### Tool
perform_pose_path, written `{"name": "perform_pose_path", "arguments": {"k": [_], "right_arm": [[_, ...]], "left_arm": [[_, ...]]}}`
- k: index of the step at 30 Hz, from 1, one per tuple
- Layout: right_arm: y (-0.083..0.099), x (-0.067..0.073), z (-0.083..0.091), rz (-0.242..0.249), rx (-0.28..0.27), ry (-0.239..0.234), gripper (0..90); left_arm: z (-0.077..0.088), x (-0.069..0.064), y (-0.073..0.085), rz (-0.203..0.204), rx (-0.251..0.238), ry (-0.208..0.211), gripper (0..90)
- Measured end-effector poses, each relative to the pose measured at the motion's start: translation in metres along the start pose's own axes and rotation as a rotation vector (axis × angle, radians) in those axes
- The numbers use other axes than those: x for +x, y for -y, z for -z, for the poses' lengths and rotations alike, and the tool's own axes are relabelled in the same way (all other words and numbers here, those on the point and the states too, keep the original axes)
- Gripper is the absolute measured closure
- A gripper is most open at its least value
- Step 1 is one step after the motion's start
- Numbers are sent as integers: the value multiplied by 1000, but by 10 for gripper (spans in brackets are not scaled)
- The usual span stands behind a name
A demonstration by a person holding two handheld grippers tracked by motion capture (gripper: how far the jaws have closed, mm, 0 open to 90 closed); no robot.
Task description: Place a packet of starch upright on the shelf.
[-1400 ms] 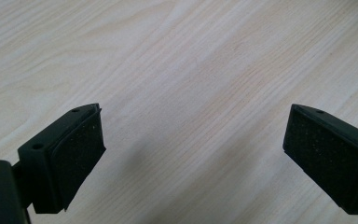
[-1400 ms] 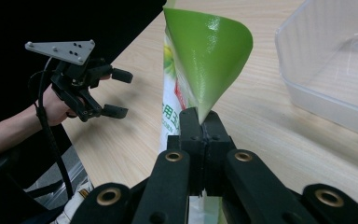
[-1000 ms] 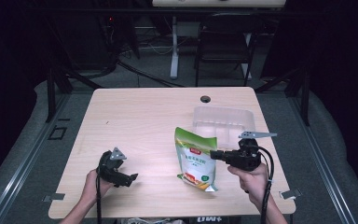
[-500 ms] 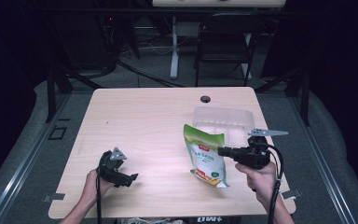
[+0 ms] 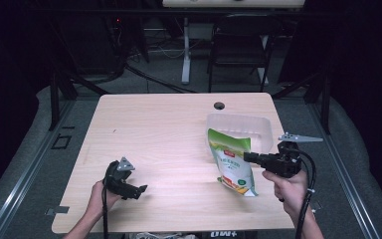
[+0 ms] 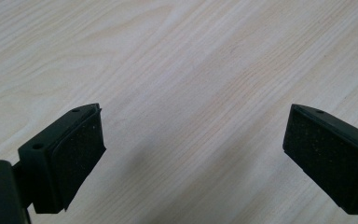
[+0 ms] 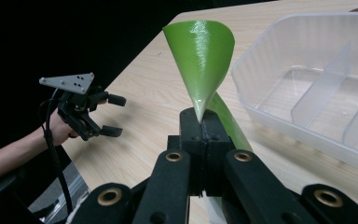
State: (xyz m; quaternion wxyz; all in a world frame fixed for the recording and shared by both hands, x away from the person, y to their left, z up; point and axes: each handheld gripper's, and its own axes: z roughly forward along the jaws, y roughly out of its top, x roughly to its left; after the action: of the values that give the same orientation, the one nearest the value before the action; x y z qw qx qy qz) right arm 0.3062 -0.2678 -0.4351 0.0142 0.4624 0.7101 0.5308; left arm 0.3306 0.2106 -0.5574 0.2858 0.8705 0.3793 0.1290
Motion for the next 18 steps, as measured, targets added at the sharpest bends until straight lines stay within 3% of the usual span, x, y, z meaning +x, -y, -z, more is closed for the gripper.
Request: {"name": "perform_pose_path", "arguments": {"k": [5,10,18], "right_arm": [[-3,-2,8,-12,-13,5,900],[-7,-4,19,-29,-60,-1,900],[-16,-7,36,-23,-99,42,900]], "left_arm": [[0,0,0,-2,0,1,49],[0,0,0,0,1,3,49],[-2,0,0,4,4,0,49]]}}
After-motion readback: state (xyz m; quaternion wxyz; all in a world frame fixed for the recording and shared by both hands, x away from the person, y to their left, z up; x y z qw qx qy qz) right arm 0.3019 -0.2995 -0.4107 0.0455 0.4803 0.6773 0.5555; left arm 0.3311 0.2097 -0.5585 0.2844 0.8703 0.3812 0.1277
